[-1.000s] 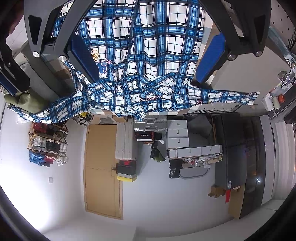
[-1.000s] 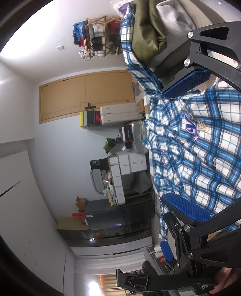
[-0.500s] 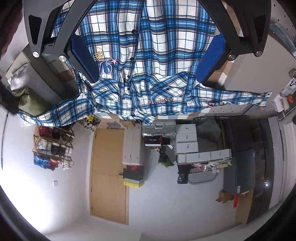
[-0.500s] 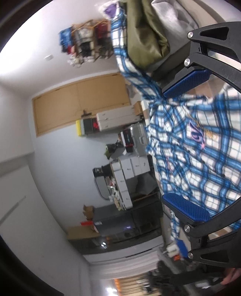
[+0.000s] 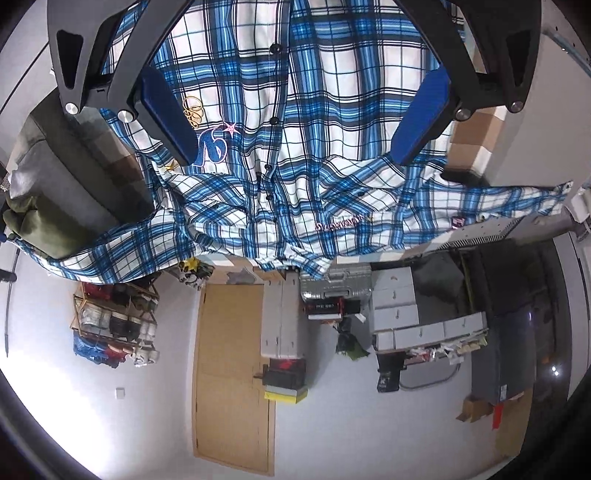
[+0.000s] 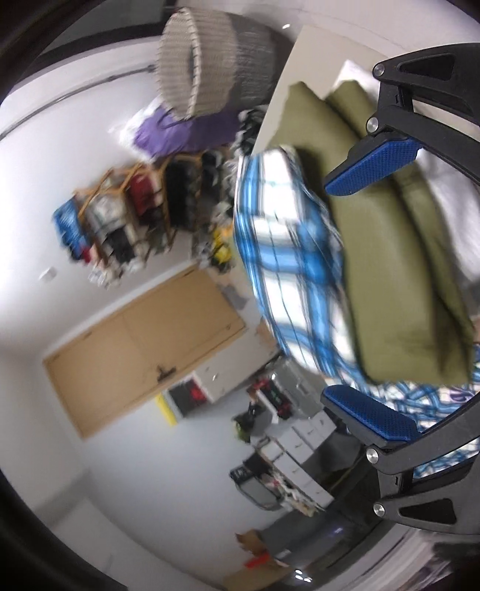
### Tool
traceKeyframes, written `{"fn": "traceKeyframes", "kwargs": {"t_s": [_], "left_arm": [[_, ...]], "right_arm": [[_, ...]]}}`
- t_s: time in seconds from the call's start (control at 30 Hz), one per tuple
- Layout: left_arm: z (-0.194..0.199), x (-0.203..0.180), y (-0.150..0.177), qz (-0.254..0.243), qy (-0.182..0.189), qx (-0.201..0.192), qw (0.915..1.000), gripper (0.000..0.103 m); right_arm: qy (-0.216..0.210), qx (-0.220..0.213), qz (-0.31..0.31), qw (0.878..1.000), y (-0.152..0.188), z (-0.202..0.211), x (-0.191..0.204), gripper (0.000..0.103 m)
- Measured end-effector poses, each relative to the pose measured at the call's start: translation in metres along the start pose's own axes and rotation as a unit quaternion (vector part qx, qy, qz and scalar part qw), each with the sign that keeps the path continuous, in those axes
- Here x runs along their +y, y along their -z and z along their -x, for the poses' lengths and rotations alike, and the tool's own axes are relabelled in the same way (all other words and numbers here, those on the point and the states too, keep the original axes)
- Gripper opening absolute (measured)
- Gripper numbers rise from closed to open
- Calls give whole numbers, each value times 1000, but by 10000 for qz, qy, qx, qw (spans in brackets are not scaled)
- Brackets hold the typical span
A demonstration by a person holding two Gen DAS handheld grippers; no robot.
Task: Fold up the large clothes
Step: 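Grasp the plaid shirt sleeve on the green blanket with the right gripper and lift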
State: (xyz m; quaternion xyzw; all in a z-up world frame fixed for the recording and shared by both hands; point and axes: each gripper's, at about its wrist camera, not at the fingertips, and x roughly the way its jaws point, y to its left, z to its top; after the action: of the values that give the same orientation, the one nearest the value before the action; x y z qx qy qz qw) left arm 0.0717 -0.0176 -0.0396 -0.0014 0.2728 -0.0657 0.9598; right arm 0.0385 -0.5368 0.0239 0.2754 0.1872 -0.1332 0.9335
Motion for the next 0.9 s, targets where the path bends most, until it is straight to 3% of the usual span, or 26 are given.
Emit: {"fn": "traceKeyframes", "kwargs": {"t_s": [0.07, 0.17, 0.27, 0.4, 0.5, 0.67, 0.77, 0.9], "left_arm": [[-5, 1, -1, 24, 12, 69, 10000, 102], [-10, 3, -2, 35, 5, 136, 9999, 102], [-12, 5, -3, 42, -26, 148, 9999, 102], [-10, 11, -3, 30, -49, 124, 9999, 102], [-7, 18, -4, 50, -107, 76, 9999, 102], [1, 37, -6, 161, -223, -33, 9996, 102], [8, 51, -7, 235, -340, -129, 9991, 102], [20, 74, -4, 403, -537, -232, 9975, 102]], "right_arm": [[84, 266, -217, 9994, -10, -16, -12, 97], [408, 639, -441, 9961, -20, -42, -24, 82], [815, 762, -463, 9927, -24, -59, -33, 47], [1091, 549, 188, 9923, -35, -66, -17, 7], [1212, 117, 611, 9907, -48, -61, 8, 7], [806, -547, 1104, 9891, -76, -44, 79, 6], [305, -879, 1495, 9844, -81, -36, 147, 6], [-673, -726, 1954, 9757, -63, -48, 255, 6]]}}
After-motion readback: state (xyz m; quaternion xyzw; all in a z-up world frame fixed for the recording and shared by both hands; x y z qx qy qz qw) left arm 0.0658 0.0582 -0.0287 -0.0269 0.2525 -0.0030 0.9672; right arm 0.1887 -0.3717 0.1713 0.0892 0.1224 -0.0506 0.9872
